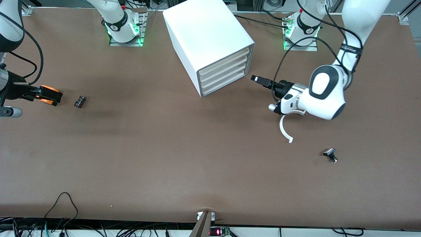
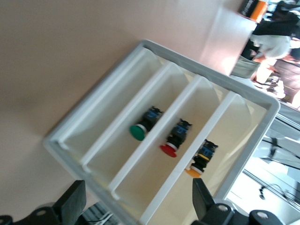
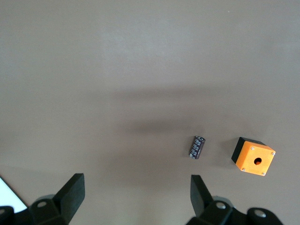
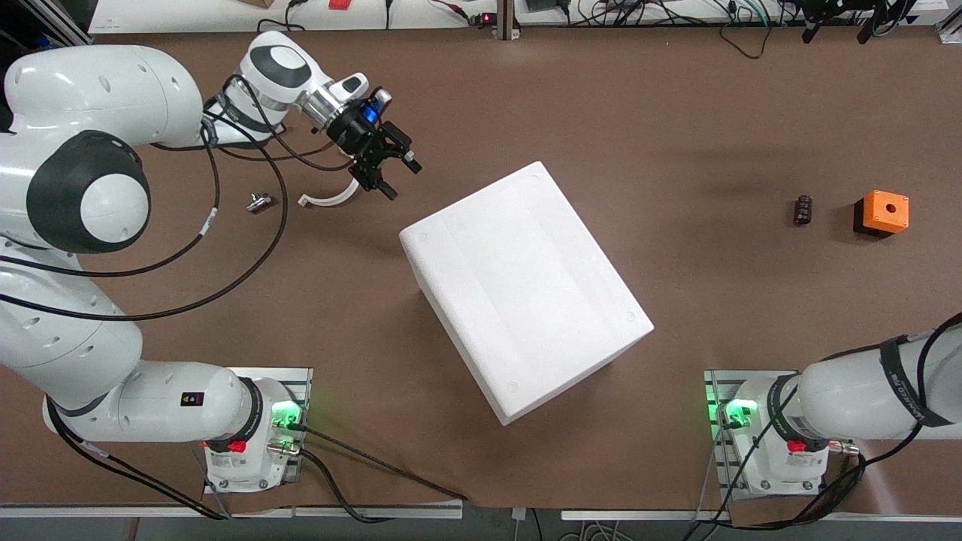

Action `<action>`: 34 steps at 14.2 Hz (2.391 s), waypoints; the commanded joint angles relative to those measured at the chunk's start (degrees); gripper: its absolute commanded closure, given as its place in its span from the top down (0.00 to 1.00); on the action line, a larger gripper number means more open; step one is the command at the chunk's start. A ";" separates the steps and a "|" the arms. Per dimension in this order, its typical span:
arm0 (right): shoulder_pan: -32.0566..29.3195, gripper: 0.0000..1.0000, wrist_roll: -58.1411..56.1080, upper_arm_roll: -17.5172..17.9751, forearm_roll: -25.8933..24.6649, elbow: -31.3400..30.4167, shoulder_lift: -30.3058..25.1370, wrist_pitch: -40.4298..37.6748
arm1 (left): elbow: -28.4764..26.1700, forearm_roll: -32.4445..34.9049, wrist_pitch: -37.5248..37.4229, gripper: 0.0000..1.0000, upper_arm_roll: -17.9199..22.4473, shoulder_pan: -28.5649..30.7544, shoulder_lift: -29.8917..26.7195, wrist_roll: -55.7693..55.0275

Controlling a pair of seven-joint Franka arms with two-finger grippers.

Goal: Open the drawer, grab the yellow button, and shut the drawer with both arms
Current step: 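Reach the left gripper to the cabinet's lowest drawer handle, then pull the drawer open with the left gripper while the right gripper approaches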

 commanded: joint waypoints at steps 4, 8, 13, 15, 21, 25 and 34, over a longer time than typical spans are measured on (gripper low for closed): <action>-0.67 1.00 -0.06 0.53 -0.31 0.13 0.65 -0.28 | -6.27 -5.92 3.43 0.98 -7.29 -0.48 -1.56 3.39; -0.58 1.00 -0.50 0.53 -0.40 0.13 0.91 -0.46 | -11.10 -8.37 3.60 0.90 -9.49 -0.48 -2.00 6.28; 0.21 1.00 -0.32 0.89 -0.58 0.13 1.35 -0.19 | -12.87 -9.96 5.71 0.69 -11.78 -0.39 -3.13 6.82; 0.73 1.00 -0.59 0.97 -0.49 0.22 1.96 -0.01 | -12.70 -9.88 5.54 0.36 -11.78 -0.22 -3.57 6.90; 0.74 1.00 -0.76 0.89 -0.49 0.22 2.23 -0.19 | -11.29 -8.91 5.97 0.00 -10.30 3.29 -4.10 6.90; 1.17 1.00 -1.29 0.97 -0.23 0.30 3.63 0.25 | -6.03 -4.43 5.97 0.00 -4.33 3.65 -3.84 6.64; 8.54 1.00 -8.23 1.24 1.35 0.83 3.82 2.45 | 0.22 -2.32 16.79 0.00 -0.10 4.18 -3.66 6.29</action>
